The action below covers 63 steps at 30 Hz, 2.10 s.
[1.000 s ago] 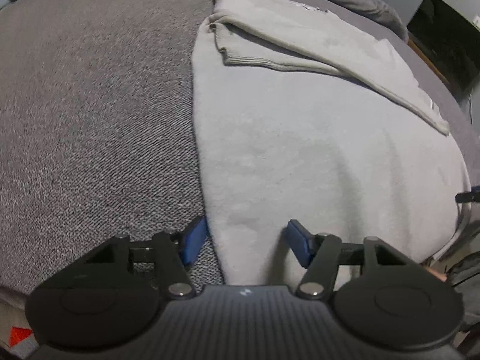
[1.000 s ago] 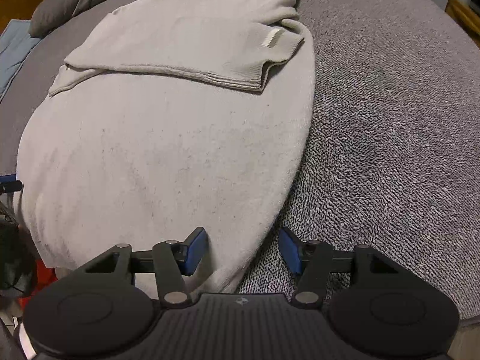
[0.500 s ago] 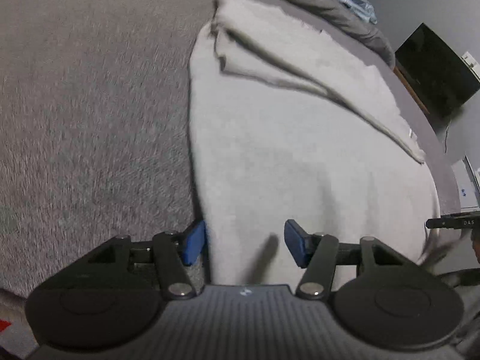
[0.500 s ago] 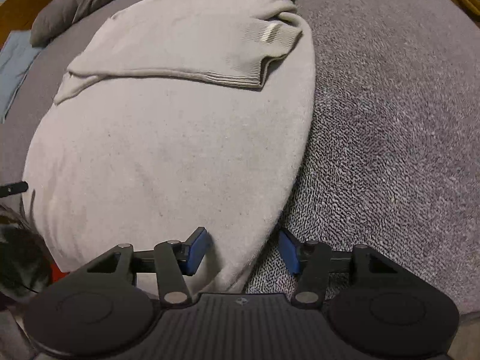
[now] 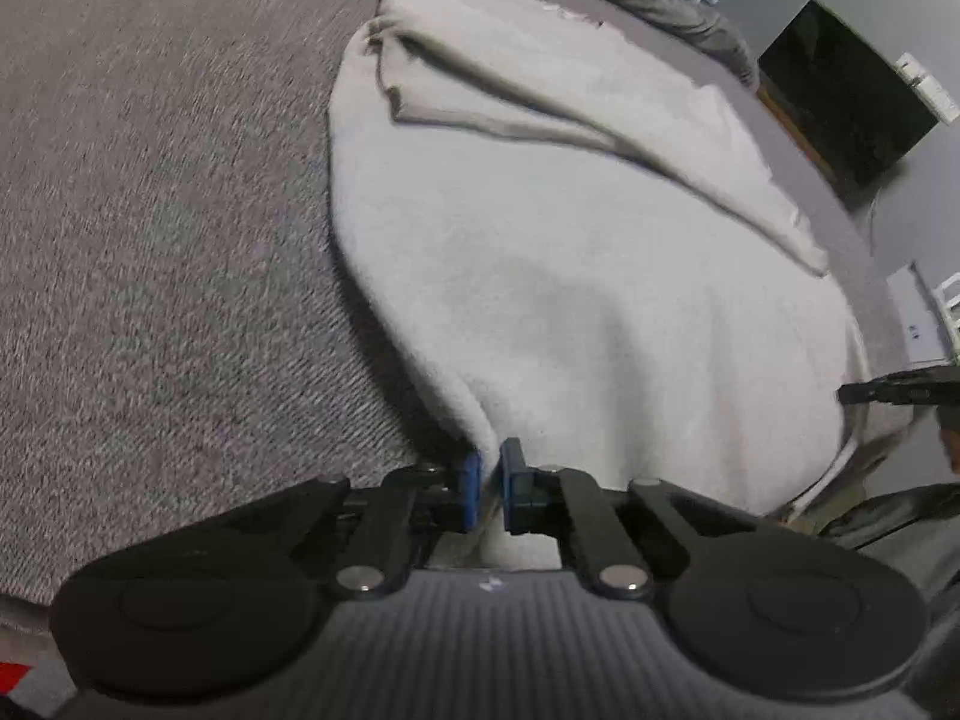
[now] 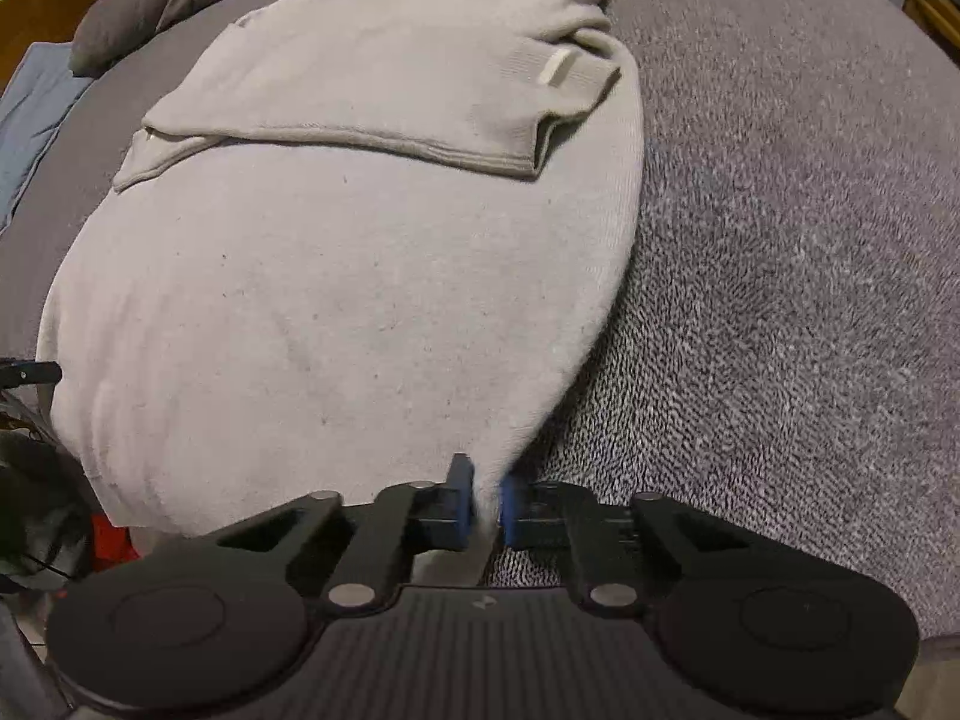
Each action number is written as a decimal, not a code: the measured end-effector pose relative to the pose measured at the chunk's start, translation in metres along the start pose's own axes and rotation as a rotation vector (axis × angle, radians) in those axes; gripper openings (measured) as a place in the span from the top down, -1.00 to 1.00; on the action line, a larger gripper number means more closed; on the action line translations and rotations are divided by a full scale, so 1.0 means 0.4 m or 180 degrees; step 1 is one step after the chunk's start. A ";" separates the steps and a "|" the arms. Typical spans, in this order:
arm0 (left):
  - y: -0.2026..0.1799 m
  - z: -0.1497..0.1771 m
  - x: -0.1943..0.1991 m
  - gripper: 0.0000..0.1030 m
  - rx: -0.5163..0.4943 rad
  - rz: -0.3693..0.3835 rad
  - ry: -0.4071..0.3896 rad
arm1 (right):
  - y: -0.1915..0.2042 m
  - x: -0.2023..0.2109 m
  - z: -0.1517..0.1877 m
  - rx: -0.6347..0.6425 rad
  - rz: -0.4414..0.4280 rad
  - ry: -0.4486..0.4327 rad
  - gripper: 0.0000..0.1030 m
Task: Fold small clothes
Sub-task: 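Grasp the sweatshirt hem with both grippers, then lift the hem with both grippers and fold it toward the collar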
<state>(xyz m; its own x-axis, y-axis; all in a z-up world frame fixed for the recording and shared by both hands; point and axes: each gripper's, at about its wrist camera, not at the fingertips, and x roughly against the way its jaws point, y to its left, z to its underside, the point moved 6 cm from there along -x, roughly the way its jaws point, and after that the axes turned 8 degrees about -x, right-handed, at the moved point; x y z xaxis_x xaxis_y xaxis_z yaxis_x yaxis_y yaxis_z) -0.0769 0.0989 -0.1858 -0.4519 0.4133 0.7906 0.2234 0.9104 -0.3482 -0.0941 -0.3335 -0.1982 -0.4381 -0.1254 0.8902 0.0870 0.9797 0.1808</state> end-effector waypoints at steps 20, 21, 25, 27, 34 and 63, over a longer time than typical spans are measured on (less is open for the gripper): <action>0.053 -0.253 0.141 1.00 -0.0142 -0.0111 -0.0589 | 0.035 0.150 -0.233 -0.0456 -0.0661 -0.0575 0.85; 0.050 -0.245 0.133 1.00 -0.0229 -0.0202 -0.0523 | 0.041 0.142 -0.236 -0.0401 -0.0643 -0.0550 0.85; 0.099 -0.162 0.049 0.67 -0.0028 -0.0209 -0.0100 | 0.060 0.114 -0.233 -0.0097 -0.0438 -0.0421 0.85; 0.123 -0.115 0.021 0.40 0.0106 -0.0159 0.0176 | 0.062 0.107 -0.222 -0.0077 -0.0404 -0.0321 0.81; 0.108 -0.033 -0.017 0.19 0.0095 0.0259 0.0534 | 0.050 0.086 -0.177 0.0077 -0.0367 0.0000 0.23; 0.134 -0.390 0.079 1.00 0.0554 0.0409 -0.1069 | 0.030 0.234 -0.347 -0.0833 -0.1120 -0.1005 0.85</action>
<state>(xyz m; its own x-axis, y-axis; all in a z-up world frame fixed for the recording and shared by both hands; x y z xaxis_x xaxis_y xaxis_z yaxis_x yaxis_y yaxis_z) 0.0557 0.1576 -0.1009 -0.6935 0.4810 0.5363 0.1599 0.8287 -0.5364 -0.0099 -0.3551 -0.0546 -0.7250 -0.3463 0.5954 0.0888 0.8102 0.5794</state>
